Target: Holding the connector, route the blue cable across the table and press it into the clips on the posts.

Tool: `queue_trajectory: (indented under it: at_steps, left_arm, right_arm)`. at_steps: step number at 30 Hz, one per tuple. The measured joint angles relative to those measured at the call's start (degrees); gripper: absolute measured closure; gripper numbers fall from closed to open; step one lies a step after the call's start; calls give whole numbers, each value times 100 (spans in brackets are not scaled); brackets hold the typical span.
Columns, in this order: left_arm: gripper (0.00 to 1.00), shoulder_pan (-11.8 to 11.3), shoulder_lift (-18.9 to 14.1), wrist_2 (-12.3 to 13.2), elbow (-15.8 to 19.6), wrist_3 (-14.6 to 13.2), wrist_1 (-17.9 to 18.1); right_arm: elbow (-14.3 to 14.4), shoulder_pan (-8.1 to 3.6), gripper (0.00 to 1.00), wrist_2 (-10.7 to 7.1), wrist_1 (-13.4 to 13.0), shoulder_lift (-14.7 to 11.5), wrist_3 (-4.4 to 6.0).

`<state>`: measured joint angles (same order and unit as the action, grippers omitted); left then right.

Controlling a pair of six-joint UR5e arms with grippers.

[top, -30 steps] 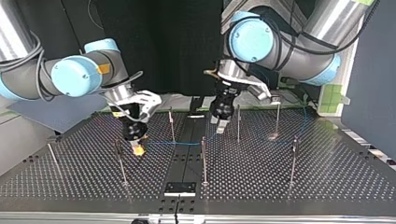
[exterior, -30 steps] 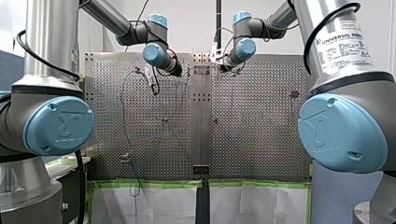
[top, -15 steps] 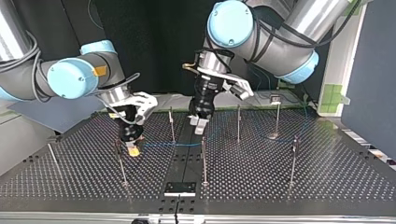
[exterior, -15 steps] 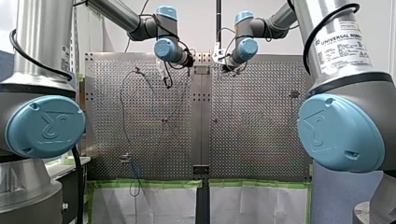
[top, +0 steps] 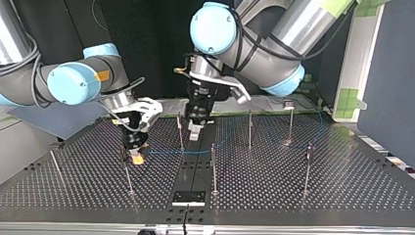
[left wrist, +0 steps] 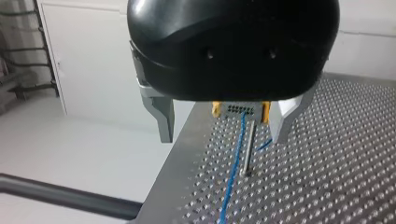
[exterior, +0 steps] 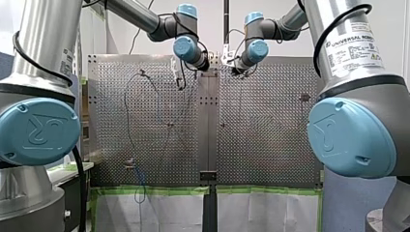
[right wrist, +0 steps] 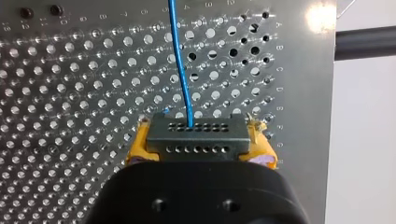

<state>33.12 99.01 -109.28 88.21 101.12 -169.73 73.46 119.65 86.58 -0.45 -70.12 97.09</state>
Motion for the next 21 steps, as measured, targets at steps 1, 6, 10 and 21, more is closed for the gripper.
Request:
queue_trajectory:
  at_steps: [1,6,10,21]
  left_arm:
    - [0,-8,7,-45,-59,-19,-58]
    - [0,-18,137,-146,-313,-109,-312]
    - [0,9,275,-210,-518,-168,-471]
    - [0,-63,453,-191,-1039,-207,-751]
  right_arm:
    - [0,-3,100,0,0,0,-1]
    - [4,-8,100,0,4,1,-2]
    - [6,-15,100,0,2,4,-2]
    - [7,-30,100,-7,1,10,1]
